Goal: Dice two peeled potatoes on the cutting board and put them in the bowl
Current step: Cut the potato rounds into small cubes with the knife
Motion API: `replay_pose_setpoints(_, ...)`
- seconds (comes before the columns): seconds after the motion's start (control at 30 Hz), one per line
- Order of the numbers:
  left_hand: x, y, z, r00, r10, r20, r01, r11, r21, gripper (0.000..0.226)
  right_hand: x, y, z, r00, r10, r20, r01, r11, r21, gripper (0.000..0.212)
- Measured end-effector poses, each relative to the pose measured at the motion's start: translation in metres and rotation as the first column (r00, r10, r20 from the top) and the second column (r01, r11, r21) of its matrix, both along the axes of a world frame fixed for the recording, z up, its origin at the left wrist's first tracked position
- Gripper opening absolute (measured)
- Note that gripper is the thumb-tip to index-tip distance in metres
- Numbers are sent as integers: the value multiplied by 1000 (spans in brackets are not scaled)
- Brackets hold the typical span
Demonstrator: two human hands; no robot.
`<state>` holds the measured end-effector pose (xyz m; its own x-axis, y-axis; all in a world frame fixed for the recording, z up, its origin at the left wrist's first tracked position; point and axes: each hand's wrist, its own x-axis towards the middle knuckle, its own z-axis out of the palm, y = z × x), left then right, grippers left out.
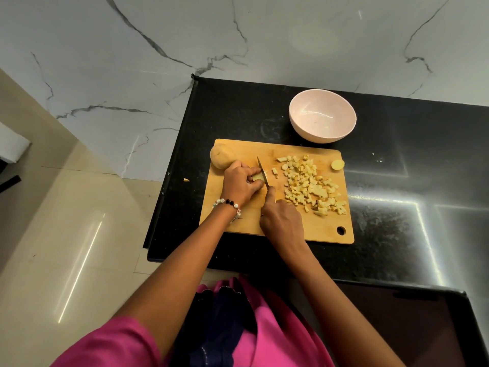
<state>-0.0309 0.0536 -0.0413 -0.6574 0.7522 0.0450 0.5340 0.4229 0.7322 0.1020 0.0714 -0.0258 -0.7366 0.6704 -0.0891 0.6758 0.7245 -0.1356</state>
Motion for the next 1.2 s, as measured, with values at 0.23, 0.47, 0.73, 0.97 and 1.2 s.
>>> replay_pose_setpoints(0.23,1,0,1,1000,4,0,-4,1000,-10,39,30,-21,-4,999,16,39,-15,1000,-22,57)
replay_pose_setpoints(0.47,-3,0,5,999,-17,-33,12,992,-127,48,28,-2,-4,993,-108,-45,103,989,-102,58)
replay_pose_setpoints(0.73,-3,-3,4,999,34,-34,-37,993,-115,39,17,-4,0,992,-43,-118,26,989,-143,54)
replay_pose_setpoints(0.97,-5,-2,2,998,54,-7,-55,996,-76,36,6,-4,-2,999,3,-44,-6,998,-60,56)
replay_pose_setpoints(1.2,-2,-5,-2,998,69,5,-69,997,-36,36,12,-15,-3,999,36,8,-36,999,-6,57)
